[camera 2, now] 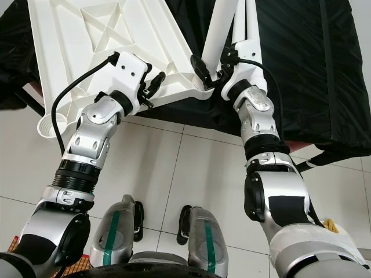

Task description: Building children table

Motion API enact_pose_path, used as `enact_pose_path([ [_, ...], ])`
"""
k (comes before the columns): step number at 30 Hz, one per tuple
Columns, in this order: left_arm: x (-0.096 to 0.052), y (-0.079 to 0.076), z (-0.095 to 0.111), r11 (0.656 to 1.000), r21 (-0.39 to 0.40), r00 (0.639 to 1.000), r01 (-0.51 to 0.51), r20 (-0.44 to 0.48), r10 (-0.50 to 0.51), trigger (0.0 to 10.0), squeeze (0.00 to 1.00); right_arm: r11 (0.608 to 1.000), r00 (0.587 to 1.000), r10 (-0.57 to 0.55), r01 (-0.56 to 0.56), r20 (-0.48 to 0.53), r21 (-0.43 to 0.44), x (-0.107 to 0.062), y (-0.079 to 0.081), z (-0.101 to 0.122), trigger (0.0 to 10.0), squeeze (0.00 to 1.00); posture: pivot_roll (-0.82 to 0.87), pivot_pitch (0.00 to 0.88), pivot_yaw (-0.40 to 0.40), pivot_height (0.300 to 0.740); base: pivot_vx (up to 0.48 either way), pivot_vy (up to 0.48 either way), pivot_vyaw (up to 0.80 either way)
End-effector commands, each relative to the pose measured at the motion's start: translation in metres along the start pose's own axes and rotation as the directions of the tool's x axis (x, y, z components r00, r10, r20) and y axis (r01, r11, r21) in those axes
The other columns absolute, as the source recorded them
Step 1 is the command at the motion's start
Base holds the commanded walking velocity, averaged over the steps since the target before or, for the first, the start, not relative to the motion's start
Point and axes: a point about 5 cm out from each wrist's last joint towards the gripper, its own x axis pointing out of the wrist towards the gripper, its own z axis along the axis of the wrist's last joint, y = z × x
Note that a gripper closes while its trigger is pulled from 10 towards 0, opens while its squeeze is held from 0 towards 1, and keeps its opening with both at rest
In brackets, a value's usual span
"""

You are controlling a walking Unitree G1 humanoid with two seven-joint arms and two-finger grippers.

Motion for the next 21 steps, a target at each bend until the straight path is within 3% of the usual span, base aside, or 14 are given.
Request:
enact_pose_path([
  [1,-0.001,-0.004,0.004,0.999,0.005,0.999,0.031,0.034,-0.032,10.0,0.00,1.000,1.000,-0.003,0.003,-0.015,-0.005,-0.001,-0.001,-0.003,10.0,0.00,0.06,0.035,-0.053,0.740,0.000,0.000,0.00],
  [8,-0.004,-0.011,0.010,0.992,-0.011,0.989,0.123,0.086,-0.122,10.0,0.00,1.000,1.000,-0.003,0.003,-0.018,-0.007,0.000,-0.001,-0.004,10.0,0.00,0.05,0.032,-0.040,0.740,0.000,0.000,0.00],
  [12,-0.007,-0.018,0.014,0.978,0.034,0.971,0.206,0.120,-0.209,10.0,0.00,1.000,1.000,-0.006,0.006,-0.015,-0.005,0.000,0.000,-0.005,10.0,0.00,0.05,0.029,-0.035,0.740,0.000,0.000,0.00],
  [13,-0.009,-0.020,0.011,0.970,0.031,0.963,0.243,0.113,-0.245,10.0,1.00,1.000,1.000,-0.005,0.005,-0.013,-0.004,0.000,0.000,-0.005,10.0,0.00,0.05,0.027,-0.035,0.740,0.000,0.000,0.00],
  [16,-0.010,-0.023,0.008,0.960,0.022,0.955,0.278,0.100,-0.278,10.0,1.00,1.000,1.000,0.003,-0.003,-0.014,-0.003,0.000,0.001,-0.006,10.0,0.00,0.05,0.024,-0.036,0.740,0.000,0.000,0.00],
  [19,-0.013,-0.030,-0.001,0.943,0.039,0.942,0.332,0.030,-0.333,10.0,1.00,1.000,1.000,0.016,-0.016,-0.023,-0.012,0.000,0.002,-0.007,10.0,0.00,0.05,0.023,-0.036,0.740,0.000,0.000,0.00],
  [20,-0.013,-0.031,-0.003,0.943,0.060,0.944,0.328,0.023,-0.330,10.0,0.00,1.000,0.999,0.023,-0.023,-0.025,-0.014,0.000,0.002,-0.007,10.0,0.00,0.05,0.017,-0.039,0.740,0.000,0.000,0.00],
  [21,-0.013,-0.031,-0.003,0.943,0.060,0.944,0.328,0.023,-0.330,10.0,0.00,1.000,0.999,0.023,-0.023,-0.025,-0.014,0.000,0.002,-0.007,10.0,0.00,0.05,0.017,-0.039,0.740,0.000,0.000,0.00],
])
